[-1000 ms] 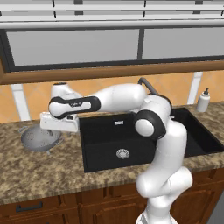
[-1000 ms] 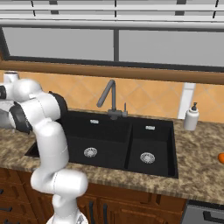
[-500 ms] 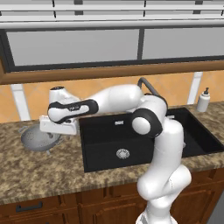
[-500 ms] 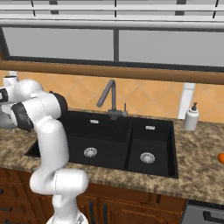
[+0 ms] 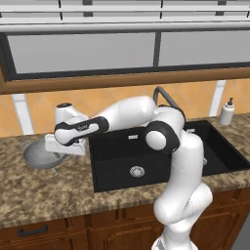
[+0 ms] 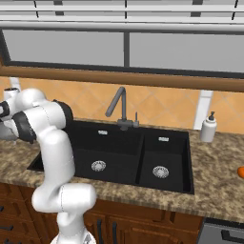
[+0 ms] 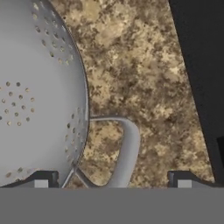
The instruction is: Put the colander in the sink, put the orange in the colander, and turn on the sink faucet and pour water over the colander.
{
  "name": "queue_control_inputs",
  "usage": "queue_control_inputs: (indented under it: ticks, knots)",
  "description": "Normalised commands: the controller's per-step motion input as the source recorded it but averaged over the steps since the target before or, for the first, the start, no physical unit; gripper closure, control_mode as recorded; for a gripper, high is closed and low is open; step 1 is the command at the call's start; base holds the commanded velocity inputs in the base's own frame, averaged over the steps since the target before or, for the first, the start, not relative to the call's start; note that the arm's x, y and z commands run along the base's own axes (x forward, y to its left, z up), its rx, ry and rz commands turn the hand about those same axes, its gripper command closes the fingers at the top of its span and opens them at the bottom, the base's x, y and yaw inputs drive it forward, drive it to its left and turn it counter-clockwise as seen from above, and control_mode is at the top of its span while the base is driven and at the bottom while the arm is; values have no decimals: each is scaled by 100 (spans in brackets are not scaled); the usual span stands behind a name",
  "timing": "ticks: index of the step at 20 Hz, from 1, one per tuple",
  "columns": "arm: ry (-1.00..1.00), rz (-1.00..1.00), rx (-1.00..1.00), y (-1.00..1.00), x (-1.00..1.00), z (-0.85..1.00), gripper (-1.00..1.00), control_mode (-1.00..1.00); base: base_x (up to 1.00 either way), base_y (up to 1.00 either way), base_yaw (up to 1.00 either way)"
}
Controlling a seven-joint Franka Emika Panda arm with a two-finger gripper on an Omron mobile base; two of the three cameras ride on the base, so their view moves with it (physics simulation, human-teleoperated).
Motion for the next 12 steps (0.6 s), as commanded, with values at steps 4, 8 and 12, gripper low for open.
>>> queue_control_inputs:
  ticks: [4, 8, 12]
  knots:
    - [0, 0, 0, 0, 3, -20, -100, -100, 0, 0, 0]
    - [-3, 0, 0, 6, 0, -2, -100, -100, 0, 0, 0]
    - [-4, 0, 0, 9, 0, 0, -100, -100, 0, 0, 0]
